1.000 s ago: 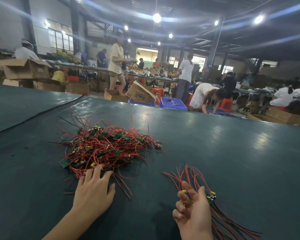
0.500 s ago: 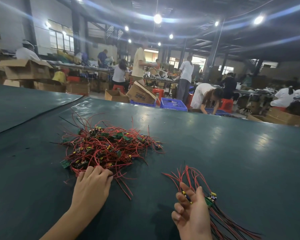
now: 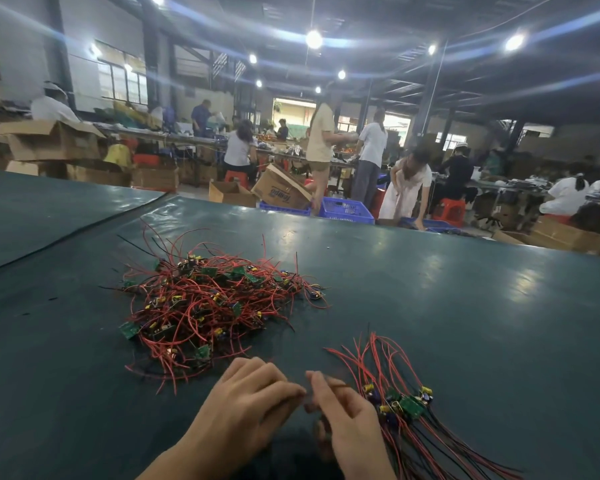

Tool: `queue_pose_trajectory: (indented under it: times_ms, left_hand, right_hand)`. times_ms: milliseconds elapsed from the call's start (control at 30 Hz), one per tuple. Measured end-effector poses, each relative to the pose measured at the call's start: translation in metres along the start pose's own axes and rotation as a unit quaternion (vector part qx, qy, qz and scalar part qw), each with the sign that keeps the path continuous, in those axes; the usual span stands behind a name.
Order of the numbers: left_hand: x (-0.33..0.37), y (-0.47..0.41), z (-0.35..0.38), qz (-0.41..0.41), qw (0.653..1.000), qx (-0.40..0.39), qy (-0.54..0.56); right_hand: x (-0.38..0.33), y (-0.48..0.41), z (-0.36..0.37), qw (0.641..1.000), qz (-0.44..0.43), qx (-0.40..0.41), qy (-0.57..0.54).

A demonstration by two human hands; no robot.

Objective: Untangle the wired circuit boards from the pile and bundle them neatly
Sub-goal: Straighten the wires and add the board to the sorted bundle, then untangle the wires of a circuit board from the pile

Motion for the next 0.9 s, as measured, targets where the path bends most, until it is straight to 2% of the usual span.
queue_pose_trajectory:
  times_ms: [100,367,467,533,633,700,767,900]
  left_hand:
    - [0.007,-0.001,0.003,0.016,0.999,-0.02,0.028]
    - [-0.001,0.005,0.006,-0.088,0.985,-0.126,0.08]
    - [-0.001,0.006,0.007,-0.099,0.985,-0.109,0.088]
    - [-0.004,0.005,0.005,-0.148,0.979,-0.06,0.127]
    - [-0.01,0.003,-0.001,-0.248,0.944,0.044,0.214]
    - [-0.012,0.0,-0.003,-0.301,0.897,0.091,0.31]
    - [-0.011,-0.003,-0.002,-0.324,0.851,0.102,0.4]
    - [-0.002,-0.007,0.004,-0.325,0.81,0.064,0.485]
  right_hand:
    - [-0.002,0.003,0.004,0.999,-0.026,-0.01,0.022]
    - [-0.01,0.002,-0.007,0.999,-0.032,0.016,-0.03]
    - [-0.012,0.003,-0.006,0.999,-0.042,0.009,-0.025]
    - [-0.013,0.004,-0.003,0.999,-0.043,-0.009,0.01]
    - [-0.011,0.009,0.004,0.996,-0.026,-0.049,0.065]
    - [-0.008,0.013,0.009,0.992,-0.007,-0.074,0.103]
    - [-0.006,0.017,0.014,0.99,0.015,-0.092,0.102]
    - [-0.007,0.021,0.012,0.995,0.052,-0.064,0.049]
Point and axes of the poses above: each hand's wrist, its own y-axis away from the middle knuckle, its own z-axis out of the palm, x = y × z, the point moved 4 cm from there along -y, towards the middle knuckle, and after that the axes turned 3 degrees about y, right-handed, at the moved point
